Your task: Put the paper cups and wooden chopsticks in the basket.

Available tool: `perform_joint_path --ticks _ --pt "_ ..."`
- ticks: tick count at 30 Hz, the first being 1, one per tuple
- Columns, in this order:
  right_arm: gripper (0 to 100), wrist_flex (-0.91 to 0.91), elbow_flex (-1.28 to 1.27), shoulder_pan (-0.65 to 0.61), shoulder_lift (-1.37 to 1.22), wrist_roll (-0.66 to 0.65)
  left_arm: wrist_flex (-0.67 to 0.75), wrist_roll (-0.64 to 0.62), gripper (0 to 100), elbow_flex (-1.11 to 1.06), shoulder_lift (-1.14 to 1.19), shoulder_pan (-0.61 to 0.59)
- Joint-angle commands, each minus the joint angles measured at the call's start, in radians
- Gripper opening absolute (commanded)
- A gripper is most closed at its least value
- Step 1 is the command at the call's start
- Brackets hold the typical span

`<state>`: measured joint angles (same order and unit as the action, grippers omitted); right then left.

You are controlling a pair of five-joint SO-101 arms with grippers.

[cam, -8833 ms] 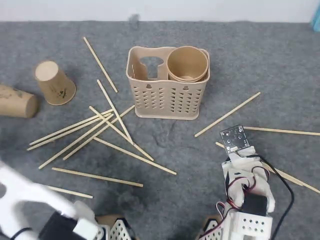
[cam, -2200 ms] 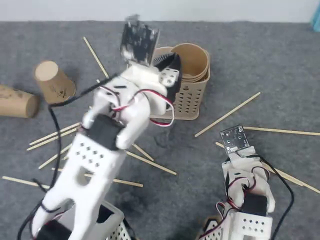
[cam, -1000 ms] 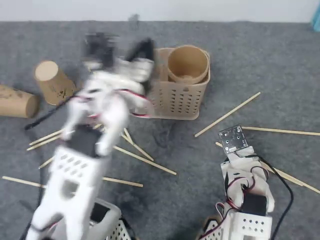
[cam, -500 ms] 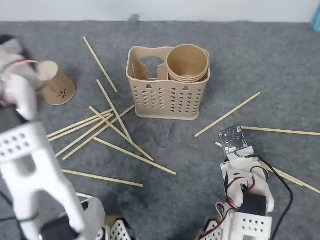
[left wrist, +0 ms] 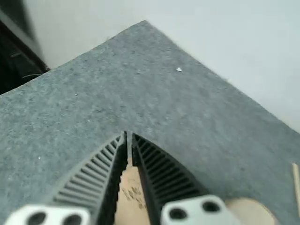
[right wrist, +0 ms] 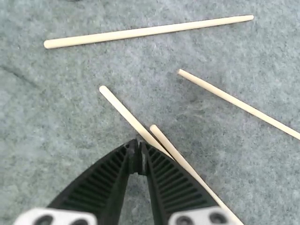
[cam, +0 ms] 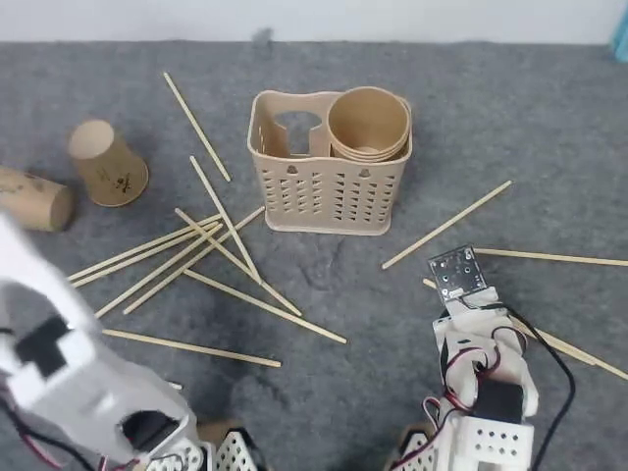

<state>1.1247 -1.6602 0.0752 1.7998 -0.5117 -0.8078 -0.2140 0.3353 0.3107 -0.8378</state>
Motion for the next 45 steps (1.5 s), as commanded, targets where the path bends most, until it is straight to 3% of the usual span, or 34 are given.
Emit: perform_joint_path --ticks 1,17,25,36,45 --pt "0.8 -0.001 0.003 -0.007 0.015 -0.008 -0.008 -0.011 1 0.193 0.115 -0.038" --pt "0.8 -0.001 0.002 -0.008 0.015 -0.008 -0.402 -0.014 1 0.920 0.723 -0.041" --pt "0.8 -0.001 0.002 -0.008 0.015 -0.008 -0.574 -0.117 1 1.211 0.914 -0.034" --pt "0.8 -0.001 0.002 -0.008 0.015 -0.008 -0.948 -0.118 1 1.337 0.873 0.041" --pt "0.8 -0.002 0.003 -0.008 0.015 -0.008 -0.950 -0.118 1 1.208 0.735 0.064"
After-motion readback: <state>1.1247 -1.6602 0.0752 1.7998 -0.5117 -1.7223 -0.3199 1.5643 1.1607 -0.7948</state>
